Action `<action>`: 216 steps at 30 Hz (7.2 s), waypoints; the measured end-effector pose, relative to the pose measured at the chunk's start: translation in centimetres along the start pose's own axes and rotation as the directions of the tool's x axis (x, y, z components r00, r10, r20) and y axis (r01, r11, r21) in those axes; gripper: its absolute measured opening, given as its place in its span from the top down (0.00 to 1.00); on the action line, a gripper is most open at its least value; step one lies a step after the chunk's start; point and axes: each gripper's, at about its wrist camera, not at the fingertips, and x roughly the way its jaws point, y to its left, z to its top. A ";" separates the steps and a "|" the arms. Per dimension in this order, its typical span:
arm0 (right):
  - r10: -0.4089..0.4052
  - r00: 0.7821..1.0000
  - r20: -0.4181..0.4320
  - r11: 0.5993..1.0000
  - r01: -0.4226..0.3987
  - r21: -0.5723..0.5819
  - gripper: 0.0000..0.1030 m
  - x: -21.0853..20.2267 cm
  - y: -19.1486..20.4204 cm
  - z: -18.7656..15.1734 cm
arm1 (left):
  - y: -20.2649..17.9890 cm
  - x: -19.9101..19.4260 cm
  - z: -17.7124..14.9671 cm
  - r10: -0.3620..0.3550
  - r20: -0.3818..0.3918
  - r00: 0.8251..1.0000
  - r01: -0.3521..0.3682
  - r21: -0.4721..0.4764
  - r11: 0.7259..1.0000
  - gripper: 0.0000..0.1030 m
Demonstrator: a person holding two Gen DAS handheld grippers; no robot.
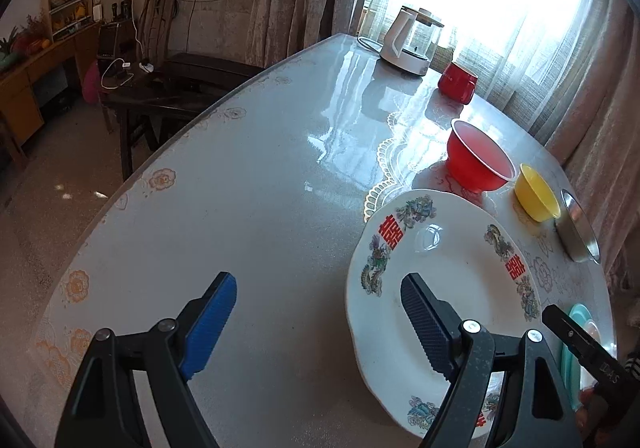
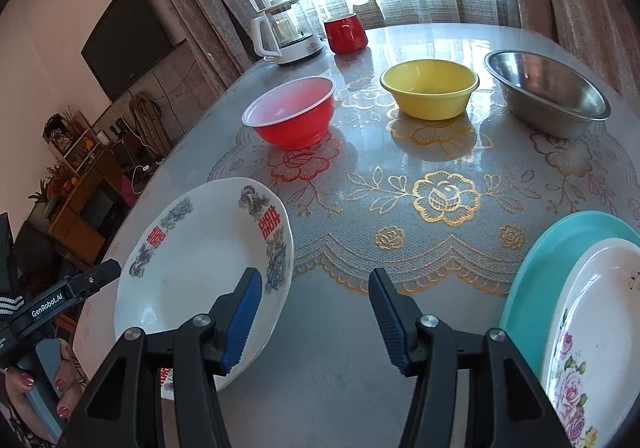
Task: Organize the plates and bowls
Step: 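Move the right gripper to the dragon-print white plate rim and grasp it, then lift the dragon-print plate with the right gripper and carry it toward the stack, then lower the dragon-print plate onto the floral dish stack with the right gripper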
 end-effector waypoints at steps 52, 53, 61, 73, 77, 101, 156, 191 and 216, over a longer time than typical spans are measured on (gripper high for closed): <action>0.096 0.994 -0.055 0.995 -0.098 -0.037 0.78 3.3 1.2 -0.8 | -3.8 2.2 -2.1 -0.088 -0.016 0.996 0.089 0.202 0.975 0.69; 0.096 0.994 -0.055 0.995 -0.098 -0.034 0.78 3.1 1.1 -0.9 | -3.8 2.2 -2.3 -0.092 -0.019 0.996 0.094 0.199 0.975 0.69; 0.113 0.992 -0.061 0.993 -0.116 -0.037 0.76 3.4 0.6 -1.2 | -4.8 2.1 -3.1 -0.056 0.018 0.998 0.049 0.267 0.962 0.66; 0.048 0.999 -0.015 0.990 -0.050 -0.130 0.77 1.4 1.1 -1.6 | -5.7 0.9 -3.8 -0.055 0.048 0.997 0.038 0.292 0.956 0.66; 0.049 0.999 0.006 0.991 -0.048 -0.125 0.78 0.3 0.4 -1.6 | -6.4 0.5 -4.1 -0.074 0.061 0.995 0.052 0.304 0.951 0.66; -0.008 0.986 0.167 0.998 0.020 -0.066 0.78 -9.6 -5.2 -2.2 | -15.7 -3.3 -4.9 -0.225 0.086 0.970 0.172 0.407 0.897 0.66; -0.018 0.986 0.169 0.999 0.024 -0.033 0.84 -11.6 -15.3 -3.4 | -20.7 4.6 -7.4 -0.438 -0.330 0.836 0.530 0.281 0.800 0.74; -0.101 0.966 0.237 0.948 0.022 0.317 0.86 -14.9 -27.2 -5.2 | -34.6 4.0 -9.1 -0.435 -0.348 0.830 0.543 0.328 0.773 0.75; -0.059 0.988 0.142 0.949 0.011 0.316 0.83 -13.5 -23.6 -6.3 | -30.5 2.7 -8.0 -0.424 -0.276 0.863 0.497 0.300 0.815 0.65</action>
